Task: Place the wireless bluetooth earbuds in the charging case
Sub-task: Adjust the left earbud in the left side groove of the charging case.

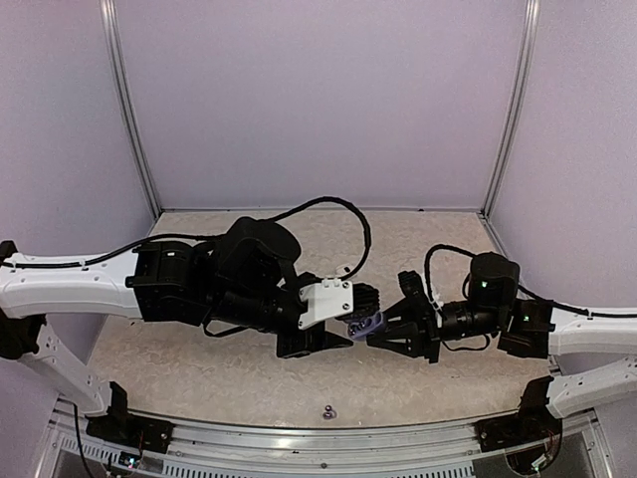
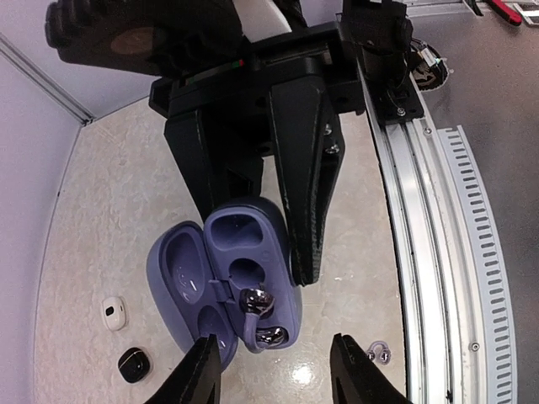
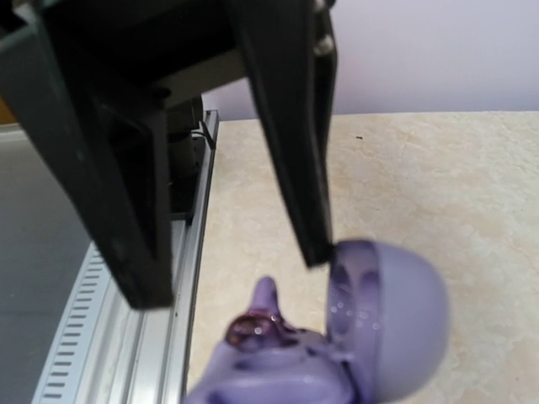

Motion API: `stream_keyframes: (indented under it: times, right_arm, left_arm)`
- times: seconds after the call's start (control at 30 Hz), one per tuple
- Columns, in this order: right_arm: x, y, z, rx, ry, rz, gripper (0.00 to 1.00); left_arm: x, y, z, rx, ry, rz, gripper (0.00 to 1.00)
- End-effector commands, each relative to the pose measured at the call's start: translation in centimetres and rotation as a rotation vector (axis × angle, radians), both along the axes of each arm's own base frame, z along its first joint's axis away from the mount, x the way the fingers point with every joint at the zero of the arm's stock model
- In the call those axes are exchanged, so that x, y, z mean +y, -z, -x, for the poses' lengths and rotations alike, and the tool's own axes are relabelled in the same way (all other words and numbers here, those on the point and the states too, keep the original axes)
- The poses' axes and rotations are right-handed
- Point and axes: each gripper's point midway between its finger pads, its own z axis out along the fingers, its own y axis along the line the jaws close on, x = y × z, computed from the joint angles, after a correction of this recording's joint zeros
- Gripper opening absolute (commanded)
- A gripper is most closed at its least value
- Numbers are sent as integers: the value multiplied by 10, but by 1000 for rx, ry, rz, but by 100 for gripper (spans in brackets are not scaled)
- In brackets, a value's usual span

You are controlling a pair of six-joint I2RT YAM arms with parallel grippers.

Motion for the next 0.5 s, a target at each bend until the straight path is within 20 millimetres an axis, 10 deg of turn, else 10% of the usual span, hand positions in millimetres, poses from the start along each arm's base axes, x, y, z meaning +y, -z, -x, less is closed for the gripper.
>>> stream_keyframes:
  times: [0.0,0.17,0.33,0.47]
  right_arm:
    - [1,-16,9,-24,-29,-49,0]
    - [-2,-19,-2,-59,43,-63,0]
    - [-6,-39,-14,-147,121,-120,0]
    - [-9,-58,-19,-223,156,-166,0]
  left_arm:
    - [-1,-37,-8,-71,-47,138,46]
    - [8,-61,-14,-57,-124,260,53]
    - [29,-97,-27,52,-270,508,98]
    - [51,-126,-39,251,-349,742,99]
